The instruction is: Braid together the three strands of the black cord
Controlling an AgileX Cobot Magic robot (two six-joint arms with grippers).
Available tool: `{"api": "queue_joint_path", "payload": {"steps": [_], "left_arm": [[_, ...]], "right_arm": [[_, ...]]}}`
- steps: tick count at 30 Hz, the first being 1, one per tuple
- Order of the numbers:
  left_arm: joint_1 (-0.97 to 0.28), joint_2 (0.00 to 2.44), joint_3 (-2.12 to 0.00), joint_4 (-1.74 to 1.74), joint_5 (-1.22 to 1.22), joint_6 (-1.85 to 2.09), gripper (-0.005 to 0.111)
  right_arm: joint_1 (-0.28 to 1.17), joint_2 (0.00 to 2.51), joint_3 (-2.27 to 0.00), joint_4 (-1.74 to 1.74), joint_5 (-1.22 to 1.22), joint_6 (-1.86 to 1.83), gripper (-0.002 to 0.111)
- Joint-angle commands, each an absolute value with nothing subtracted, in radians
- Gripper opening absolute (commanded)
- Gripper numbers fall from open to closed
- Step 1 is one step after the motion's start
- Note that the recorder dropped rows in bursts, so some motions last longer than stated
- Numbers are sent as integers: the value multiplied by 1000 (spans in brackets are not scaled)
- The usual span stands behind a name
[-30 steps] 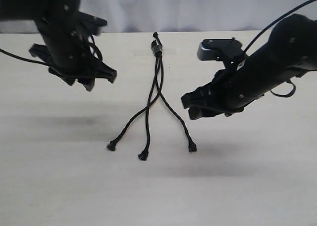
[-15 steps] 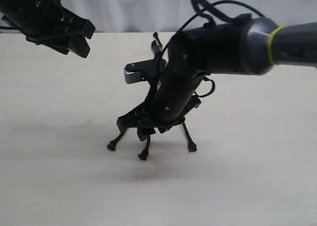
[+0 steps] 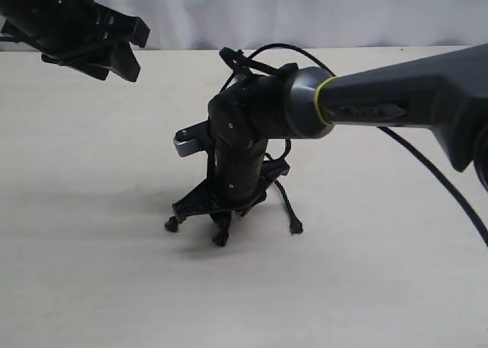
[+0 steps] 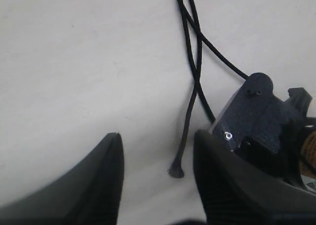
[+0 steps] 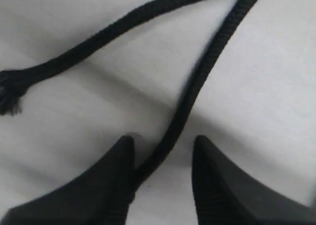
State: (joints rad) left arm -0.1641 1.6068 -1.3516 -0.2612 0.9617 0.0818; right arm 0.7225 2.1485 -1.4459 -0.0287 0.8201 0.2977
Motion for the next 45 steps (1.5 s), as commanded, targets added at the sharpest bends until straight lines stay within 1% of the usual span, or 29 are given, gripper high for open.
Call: {"api": "queue_joint_path", "payload": {"steps": [1, 2, 7, 10, 13, 17, 19, 20, 21, 23, 26, 30, 37, 41, 45], "left_arm": [[-163, 1598, -1350, -222, 952, 49, 43], [-163, 1598, -1350, -222, 952, 49, 43], [-163, 1598, -1350, -223, 944, 51, 43], [-163, 1598, -1350, -223, 931, 51, 43], [-163, 1603, -1334, -229, 926, 49, 43], [-163, 1637, -1193, -227, 813, -8, 43], [-163, 1638, -1146, -229, 759, -27, 42], [-163, 1638, -1125, -229, 735, -38, 39], [-163, 1638, -1110, -229, 718, -40, 36], [-163, 1641, -1079, -249, 710, -38, 26], [-176, 1649, -1042, -249, 694, -31, 13], [-226, 1649, -982, -251, 581, -31, 1], [-324, 1654, -883, -249, 328, -37, 0], [-326, 1719, -866, -249, 223, -93, 0], [-328, 1818, -866, -280, 180, -133, 0]], "right_arm": [[724, 2165, -1452, -90, 821, 276, 6], [724, 2161, -1452, -103, 832, 276, 4], [682, 2062, -1452, -196, 907, 276, 4], [560, 2006, -1452, -195, 914, 210, 4], [457, 2034, -1452, -144, 917, 111, 4], [391, 2104, -1452, -70, 892, -18, 4], [384, 2128, -1452, -60, 896, -23, 4], [381, 2136, -1452, -60, 902, -23, 4], [381, 2140, -1452, -60, 910, -25, 4], [381, 2147, -1450, -25, 922, -49, 4], [381, 2147, -1431, 90, 905, -129, 4], [385, 2147, -1364, 238, 835, -201, 4], [386, 2147, -1330, 394, 835, -316, 4], [386, 2147, -1330, 460, 835, -355, 4], [386, 2147, -1330, 460, 838, -355, 4]]}}
